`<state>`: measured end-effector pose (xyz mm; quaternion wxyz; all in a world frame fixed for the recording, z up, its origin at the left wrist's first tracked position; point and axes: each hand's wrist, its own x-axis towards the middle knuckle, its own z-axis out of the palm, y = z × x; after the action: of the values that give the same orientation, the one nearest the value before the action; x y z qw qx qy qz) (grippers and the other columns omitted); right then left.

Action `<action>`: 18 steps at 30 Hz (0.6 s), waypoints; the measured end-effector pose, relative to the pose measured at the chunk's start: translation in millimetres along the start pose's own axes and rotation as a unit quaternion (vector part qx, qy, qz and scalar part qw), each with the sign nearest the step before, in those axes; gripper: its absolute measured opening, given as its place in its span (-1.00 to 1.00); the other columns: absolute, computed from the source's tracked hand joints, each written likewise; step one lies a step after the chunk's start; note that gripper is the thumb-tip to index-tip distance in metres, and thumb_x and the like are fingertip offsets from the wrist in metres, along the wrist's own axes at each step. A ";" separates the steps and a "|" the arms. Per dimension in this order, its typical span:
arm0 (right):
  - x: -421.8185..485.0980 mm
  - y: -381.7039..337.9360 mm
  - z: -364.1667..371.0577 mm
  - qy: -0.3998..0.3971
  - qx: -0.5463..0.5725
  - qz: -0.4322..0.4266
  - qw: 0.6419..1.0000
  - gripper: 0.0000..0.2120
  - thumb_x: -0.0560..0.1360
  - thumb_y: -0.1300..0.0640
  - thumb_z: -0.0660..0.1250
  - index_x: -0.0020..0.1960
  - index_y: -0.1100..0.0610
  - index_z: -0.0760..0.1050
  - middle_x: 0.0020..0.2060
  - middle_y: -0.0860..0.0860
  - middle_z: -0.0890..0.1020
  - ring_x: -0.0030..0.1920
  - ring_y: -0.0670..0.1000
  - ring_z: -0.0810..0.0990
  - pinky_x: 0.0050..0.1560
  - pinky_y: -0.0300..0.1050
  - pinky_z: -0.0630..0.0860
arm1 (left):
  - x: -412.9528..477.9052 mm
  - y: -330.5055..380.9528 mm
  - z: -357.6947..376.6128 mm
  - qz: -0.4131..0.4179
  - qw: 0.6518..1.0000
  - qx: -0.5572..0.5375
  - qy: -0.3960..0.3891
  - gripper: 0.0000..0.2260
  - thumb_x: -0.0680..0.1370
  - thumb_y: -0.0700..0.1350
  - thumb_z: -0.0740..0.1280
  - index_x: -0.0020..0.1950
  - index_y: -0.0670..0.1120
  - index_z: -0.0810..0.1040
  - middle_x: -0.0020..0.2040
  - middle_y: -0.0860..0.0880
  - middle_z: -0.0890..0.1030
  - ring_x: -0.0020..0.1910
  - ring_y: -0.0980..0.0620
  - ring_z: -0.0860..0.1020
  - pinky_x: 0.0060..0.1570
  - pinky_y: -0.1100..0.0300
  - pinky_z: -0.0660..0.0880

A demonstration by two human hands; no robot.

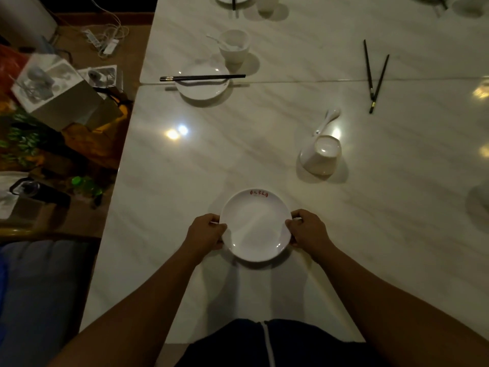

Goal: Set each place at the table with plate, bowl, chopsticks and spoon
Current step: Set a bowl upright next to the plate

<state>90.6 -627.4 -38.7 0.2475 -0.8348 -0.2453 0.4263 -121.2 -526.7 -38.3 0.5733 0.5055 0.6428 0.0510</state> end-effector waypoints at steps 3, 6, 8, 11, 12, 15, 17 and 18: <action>3.9 -2.0 -16.6 0.019 -0.024 -0.027 0.999 -0.77 0.53 0.04 0.30 0.14 0.10 0.51 -0.15 0.01 0.61 -0.15 0.03 0.58 -0.04 -0.09 0.50 | 10.7 9.0 -3.9 0.030 0.998 0.040 0.026 -0.80 0.46 -0.07 0.39 0.03 -0.12 0.57 -0.09 -0.14 0.64 -0.15 -0.13 0.61 -0.06 -0.04 0.60; 16.4 -9.5 -45.7 0.087 -0.038 -0.082 0.992 -0.77 0.54 0.07 0.29 0.18 0.09 0.52 -0.13 -0.02 0.56 -0.12 -0.04 0.50 -0.06 -0.24 0.31 | 25.0 29.6 -3.5 0.075 0.991 0.087 0.064 -0.76 0.47 -0.03 0.39 0.11 -0.06 0.55 -0.03 -0.07 0.61 -0.02 -0.11 0.59 0.12 -0.04 0.52; 32.3 -18.6 -70.1 0.137 -0.021 -0.105 0.985 -0.78 0.54 0.11 0.29 0.16 0.11 0.54 -0.08 0.04 0.61 -0.12 -0.03 0.51 -0.06 -0.24 0.30 | 34.6 50.9 4.2 0.109 0.984 0.117 0.080 -0.75 0.51 -0.06 0.36 0.16 -0.08 0.55 0.00 -0.05 0.56 0.02 -0.06 0.55 0.11 0.06 0.46; 65.0 -31.4 -106.6 0.182 0.002 -0.127 0.975 -0.78 0.54 0.15 0.27 0.16 0.12 0.53 -0.02 0.08 0.63 -0.09 0.02 0.55 -0.07 -0.23 0.33 | 52.9 87.8 25.1 0.154 0.973 0.151 0.076 -0.75 0.53 -0.07 0.34 0.18 -0.09 0.54 0.07 -0.08 0.58 0.04 -0.04 0.55 0.05 0.17 0.40; 76.7 -35.7 -117.7 0.187 0.002 -0.132 0.973 -0.76 0.54 0.13 0.27 0.19 0.11 0.51 0.01 0.08 0.62 -0.07 0.03 0.56 -0.06 -0.22 0.35 | 60.4 99.2 34.3 0.167 0.970 0.164 0.071 -0.75 0.53 -0.07 0.33 0.19 -0.09 0.54 0.09 -0.08 0.58 0.05 -0.04 0.55 0.04 0.20 0.39; 110.9 -42.3 -140.9 0.137 -0.041 -0.166 0.976 -0.48 0.46 -0.01 0.39 0.37 0.06 0.36 0.24 0.11 0.50 0.17 0.09 0.50 0.17 -0.06 0.41 | 81.2 130.1 65.1 0.193 0.957 0.206 0.062 -0.74 0.55 -0.06 0.30 0.22 -0.08 0.53 0.18 -0.09 0.58 0.12 -0.04 0.54 0.05 0.24 0.34; 128.0 -47.1 -146.1 0.046 -0.122 -0.193 0.973 -0.18 0.34 -0.16 0.48 0.48 -0.01 0.18 0.40 0.09 0.32 0.38 0.11 0.31 0.40 0.05 0.25 | 95.1 143.0 84.2 0.201 0.948 0.239 0.057 -0.69 0.55 -0.07 0.29 0.28 -0.08 0.49 0.29 -0.11 0.50 0.26 -0.07 0.47 0.17 0.23 0.30; 135.0 -48.7 -145.7 0.006 -0.160 -0.204 0.966 -0.07 0.28 -0.22 0.49 0.50 -0.07 0.11 0.44 0.07 0.24 0.44 0.11 0.23 0.45 0.07 0.17 | 102.7 145.6 92.6 0.202 0.942 0.261 0.054 -0.66 0.55 -0.08 0.29 0.32 -0.09 0.47 0.37 -0.15 0.43 0.34 -0.10 0.40 0.27 0.20 0.26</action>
<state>272.0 -536.5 -13.2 0.1933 -0.7983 -0.4739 0.3173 55.2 -431.1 -45.9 0.3631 0.7531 0.5481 0.0236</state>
